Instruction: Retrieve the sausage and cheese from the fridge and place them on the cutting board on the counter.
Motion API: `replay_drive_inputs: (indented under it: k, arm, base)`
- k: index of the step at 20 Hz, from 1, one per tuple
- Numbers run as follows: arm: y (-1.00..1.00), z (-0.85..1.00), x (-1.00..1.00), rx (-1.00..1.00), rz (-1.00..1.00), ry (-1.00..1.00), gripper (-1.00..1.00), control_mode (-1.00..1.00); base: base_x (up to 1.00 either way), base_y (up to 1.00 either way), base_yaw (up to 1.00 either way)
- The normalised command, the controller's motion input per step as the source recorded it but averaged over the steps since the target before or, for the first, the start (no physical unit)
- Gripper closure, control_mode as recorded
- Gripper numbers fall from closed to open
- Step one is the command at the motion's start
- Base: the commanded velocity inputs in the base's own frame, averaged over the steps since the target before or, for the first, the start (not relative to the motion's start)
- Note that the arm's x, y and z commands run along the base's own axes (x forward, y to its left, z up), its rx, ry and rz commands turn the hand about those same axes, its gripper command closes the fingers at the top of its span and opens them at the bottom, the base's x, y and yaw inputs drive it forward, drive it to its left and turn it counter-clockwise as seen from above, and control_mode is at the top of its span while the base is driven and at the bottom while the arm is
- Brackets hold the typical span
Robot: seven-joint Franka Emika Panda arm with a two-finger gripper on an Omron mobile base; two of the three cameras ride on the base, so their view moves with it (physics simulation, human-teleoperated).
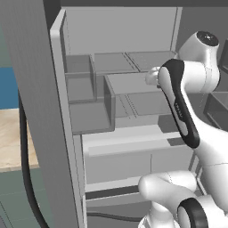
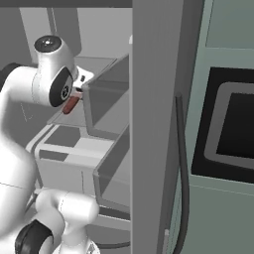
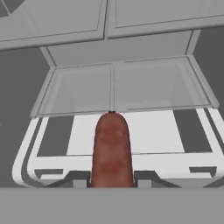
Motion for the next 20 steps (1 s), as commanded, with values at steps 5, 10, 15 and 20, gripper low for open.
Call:
replay_drive_inputs:
  k: [5,10,15,20]
  arm:
    - [0.00,0.00,-0.30,0.00,0.00,0.00,1.00,-1.00]
    - [0.00,0.00,-0.45,0.00,0.00,0.00,1.00,-1.00]
    - [0.00,0.00,-0.07,0.00,0.00,0.00,1.00,1.00]
    - [0.00,0.00,0.00,0.00,0.00,0.00,1.00,1.00]
  base:
    - [0.00,0.00,0.00]
    - [0.00,0.00,0.00]
    - [0.00,0.00,0.00]
    - [-0.30,0.07,0.02]
